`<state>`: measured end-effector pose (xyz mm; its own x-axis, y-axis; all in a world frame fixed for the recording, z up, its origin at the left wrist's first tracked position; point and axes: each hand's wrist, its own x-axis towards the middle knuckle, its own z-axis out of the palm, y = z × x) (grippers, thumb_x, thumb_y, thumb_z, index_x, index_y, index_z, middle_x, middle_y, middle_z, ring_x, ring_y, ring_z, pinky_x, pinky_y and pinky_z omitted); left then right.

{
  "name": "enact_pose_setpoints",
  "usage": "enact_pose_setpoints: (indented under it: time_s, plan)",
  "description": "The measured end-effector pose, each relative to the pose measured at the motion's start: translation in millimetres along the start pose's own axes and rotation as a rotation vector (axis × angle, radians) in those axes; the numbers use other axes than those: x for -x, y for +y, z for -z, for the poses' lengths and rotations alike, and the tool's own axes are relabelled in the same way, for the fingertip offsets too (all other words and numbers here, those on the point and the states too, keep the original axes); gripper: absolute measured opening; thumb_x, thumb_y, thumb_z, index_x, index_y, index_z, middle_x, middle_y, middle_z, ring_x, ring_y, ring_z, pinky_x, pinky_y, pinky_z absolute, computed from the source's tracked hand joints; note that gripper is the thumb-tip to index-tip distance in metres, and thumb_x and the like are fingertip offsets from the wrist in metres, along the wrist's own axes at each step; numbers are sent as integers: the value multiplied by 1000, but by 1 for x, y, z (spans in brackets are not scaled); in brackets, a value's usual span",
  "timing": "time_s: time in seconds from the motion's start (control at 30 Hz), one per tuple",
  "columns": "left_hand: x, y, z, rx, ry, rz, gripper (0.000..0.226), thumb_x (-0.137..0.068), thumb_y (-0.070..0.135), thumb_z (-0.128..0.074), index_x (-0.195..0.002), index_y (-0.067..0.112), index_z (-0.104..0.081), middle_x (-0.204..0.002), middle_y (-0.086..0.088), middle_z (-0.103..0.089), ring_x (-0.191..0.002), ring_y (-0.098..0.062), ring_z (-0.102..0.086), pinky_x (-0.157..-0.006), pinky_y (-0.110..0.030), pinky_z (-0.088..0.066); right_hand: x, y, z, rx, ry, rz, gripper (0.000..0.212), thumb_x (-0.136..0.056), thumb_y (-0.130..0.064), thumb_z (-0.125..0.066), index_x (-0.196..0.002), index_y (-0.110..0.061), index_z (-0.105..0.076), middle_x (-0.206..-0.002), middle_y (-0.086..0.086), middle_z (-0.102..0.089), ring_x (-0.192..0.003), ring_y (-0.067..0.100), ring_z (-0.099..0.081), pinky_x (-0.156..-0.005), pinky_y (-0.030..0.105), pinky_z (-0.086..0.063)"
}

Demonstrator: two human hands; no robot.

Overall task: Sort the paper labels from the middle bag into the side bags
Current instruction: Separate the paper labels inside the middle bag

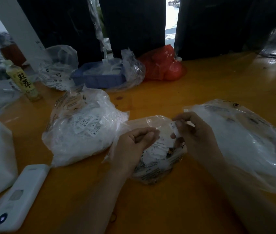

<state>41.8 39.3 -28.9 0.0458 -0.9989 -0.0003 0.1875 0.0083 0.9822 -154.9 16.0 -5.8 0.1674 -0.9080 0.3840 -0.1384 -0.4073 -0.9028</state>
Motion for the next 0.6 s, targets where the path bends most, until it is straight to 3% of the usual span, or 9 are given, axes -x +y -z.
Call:
enact_pose_setpoints:
  time_s: [0.1, 0.23, 0.33, 0.6]
  plan:
    - [5, 2, -3, -174, -21, -58, 26, -85, 35, -77, -109, 26, -80, -109, 2, -81, -110, -15, -75, -98, -35, -59, 0, 4, -1, 200, -36, 81, 31, -103, -16, -55, -110, -46, -57, -95, -4, -62, -72, 11, -67, -60, 15, -49]
    - [9, 5, -6, -266, -37, -98, 31, -86, 37, -75, -114, 24, -77, -108, 10, -81, -106, -7, -75, -92, -21, -59, 2, 3, -1, 165, -9, 102, 27, -96, -28, -63, -117, -44, -56, -102, -23, -64, -89, 3, -67, -69, 11, -51]
    - [8, 4, -5, -324, -41, -102, 27, -92, 30, -76, -118, 21, -77, -107, 10, -81, -104, -6, -76, -92, -21, -59, 3, 0, -3, 210, 18, 153, 21, -93, -37, -60, -112, -44, -57, -104, -37, -62, -99, -7, -63, -77, 6, -49]
    - [7, -1, -3, -449, -54, -115, 26, -95, 29, -77, -119, 21, -75, -107, 9, -81, -101, -2, -75, -90, -19, -59, 3, 4, -7, 299, -20, 215, 21, -95, -16, -67, -107, -32, -62, -100, -28, -60, -95, -6, -63, -78, 10, -50]
